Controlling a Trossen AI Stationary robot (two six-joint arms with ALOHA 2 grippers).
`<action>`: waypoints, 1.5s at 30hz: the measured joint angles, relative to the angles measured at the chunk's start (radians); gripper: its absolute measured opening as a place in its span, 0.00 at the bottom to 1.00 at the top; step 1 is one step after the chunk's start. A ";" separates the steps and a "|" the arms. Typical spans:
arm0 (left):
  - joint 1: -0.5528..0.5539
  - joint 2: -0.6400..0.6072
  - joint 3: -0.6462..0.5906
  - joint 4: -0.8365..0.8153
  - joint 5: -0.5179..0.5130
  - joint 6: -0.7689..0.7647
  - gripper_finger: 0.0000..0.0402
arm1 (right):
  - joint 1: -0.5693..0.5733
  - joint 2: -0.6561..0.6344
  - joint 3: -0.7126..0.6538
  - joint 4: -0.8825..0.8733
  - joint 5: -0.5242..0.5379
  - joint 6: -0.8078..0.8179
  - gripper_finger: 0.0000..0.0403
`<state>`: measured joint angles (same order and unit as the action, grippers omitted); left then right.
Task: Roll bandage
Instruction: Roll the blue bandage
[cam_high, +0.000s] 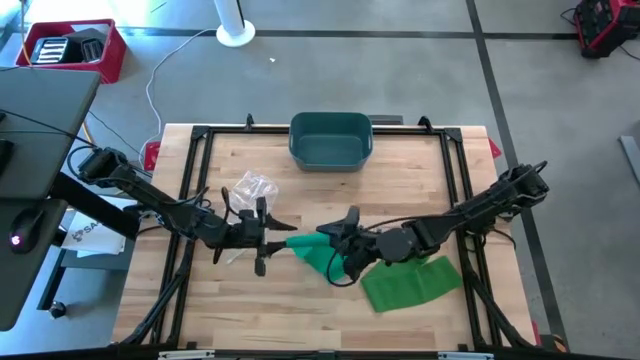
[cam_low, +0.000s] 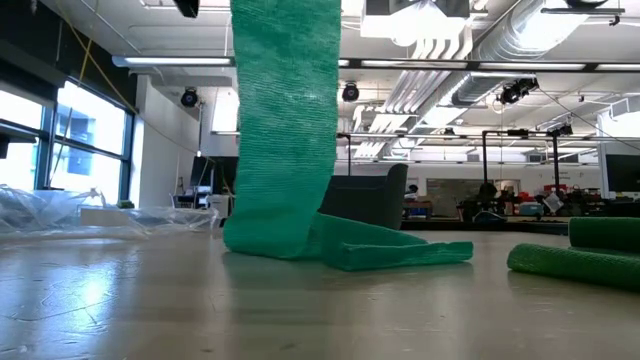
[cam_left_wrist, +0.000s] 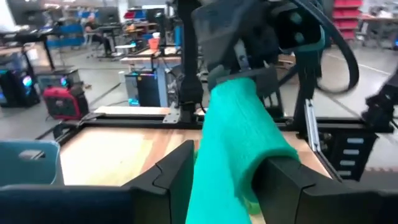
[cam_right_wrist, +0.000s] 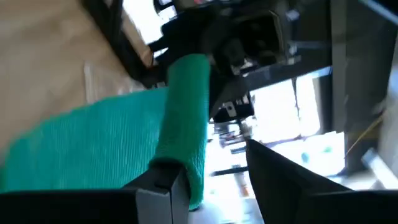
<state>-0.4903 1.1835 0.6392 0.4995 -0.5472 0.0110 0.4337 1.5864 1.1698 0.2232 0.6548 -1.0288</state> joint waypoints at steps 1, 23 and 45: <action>0.000 0.000 0.000 0.000 0.005 0.023 0.33 | 0.001 0.000 0.000 0.006 0.000 0.066 0.35; -0.054 0.000 -0.003 0.102 0.054 0.527 0.14 | -0.126 -0.008 0.000 -0.014 -0.378 0.592 0.35; -0.047 0.000 -0.002 0.060 -0.013 0.277 0.10 | -0.022 -0.007 0.000 0.025 -0.158 0.403 0.35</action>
<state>-0.5377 1.1839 0.6376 0.5600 -0.5600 0.2880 0.4115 1.5795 1.1698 0.2482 0.4968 -0.6257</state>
